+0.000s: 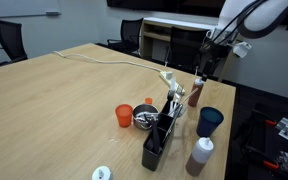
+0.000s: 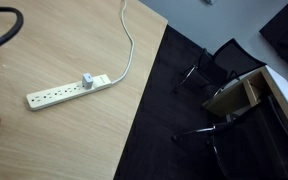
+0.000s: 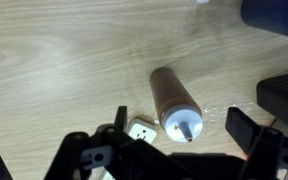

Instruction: Pick the sauce bottle and move it to the left on the table

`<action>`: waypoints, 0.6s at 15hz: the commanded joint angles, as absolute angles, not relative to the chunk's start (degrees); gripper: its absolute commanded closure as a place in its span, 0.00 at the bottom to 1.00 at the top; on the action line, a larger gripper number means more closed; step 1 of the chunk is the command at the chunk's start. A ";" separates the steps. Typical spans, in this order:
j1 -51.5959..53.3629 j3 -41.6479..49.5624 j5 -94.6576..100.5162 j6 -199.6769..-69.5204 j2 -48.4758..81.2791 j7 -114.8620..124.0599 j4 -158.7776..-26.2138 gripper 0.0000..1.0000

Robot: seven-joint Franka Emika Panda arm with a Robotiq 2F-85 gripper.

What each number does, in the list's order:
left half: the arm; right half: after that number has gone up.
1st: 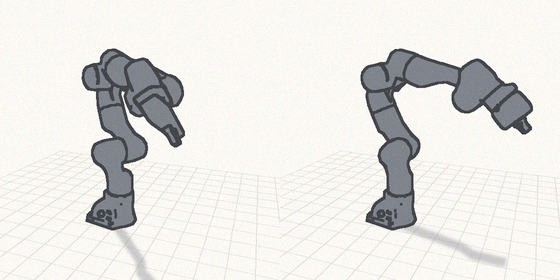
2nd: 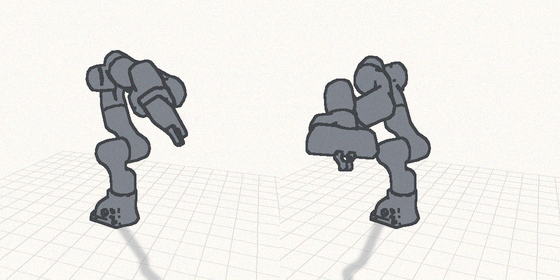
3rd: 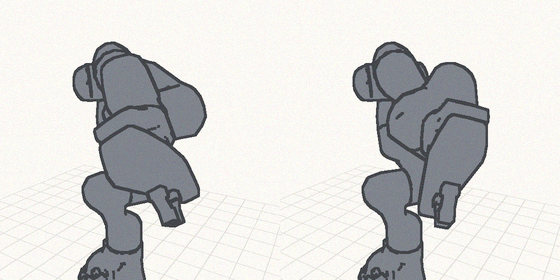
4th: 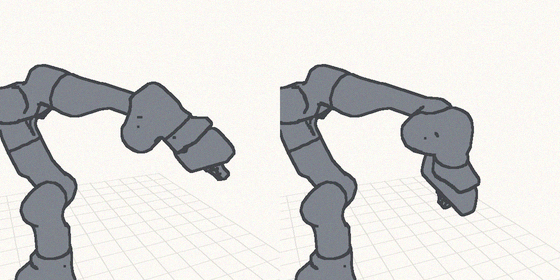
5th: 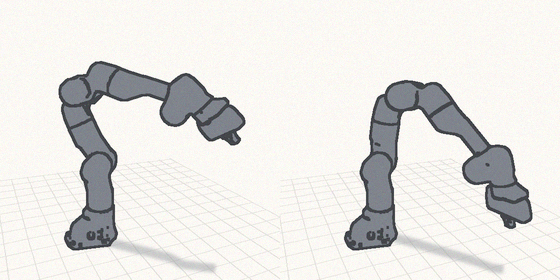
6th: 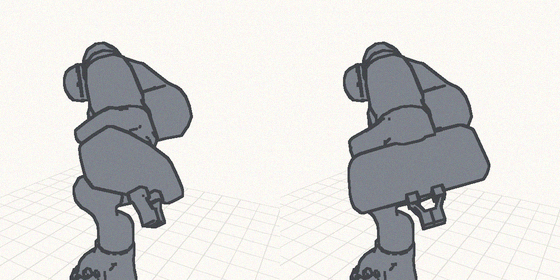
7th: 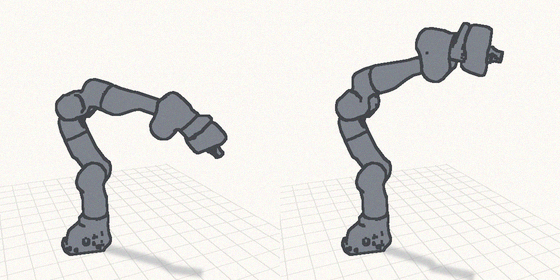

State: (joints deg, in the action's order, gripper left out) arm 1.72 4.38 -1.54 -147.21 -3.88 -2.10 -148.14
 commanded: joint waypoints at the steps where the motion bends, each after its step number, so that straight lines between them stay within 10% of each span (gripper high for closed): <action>1: 0.17 2.95 4.12 -148.20 -0.79 1.92 -146.27 0.00; 9: 0.66 2.59 5.05 -149.60 6.39 1.53 -142.31 0.00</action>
State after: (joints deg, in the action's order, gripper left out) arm 1.60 3.16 4.22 -148.60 4.31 1.79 -143.93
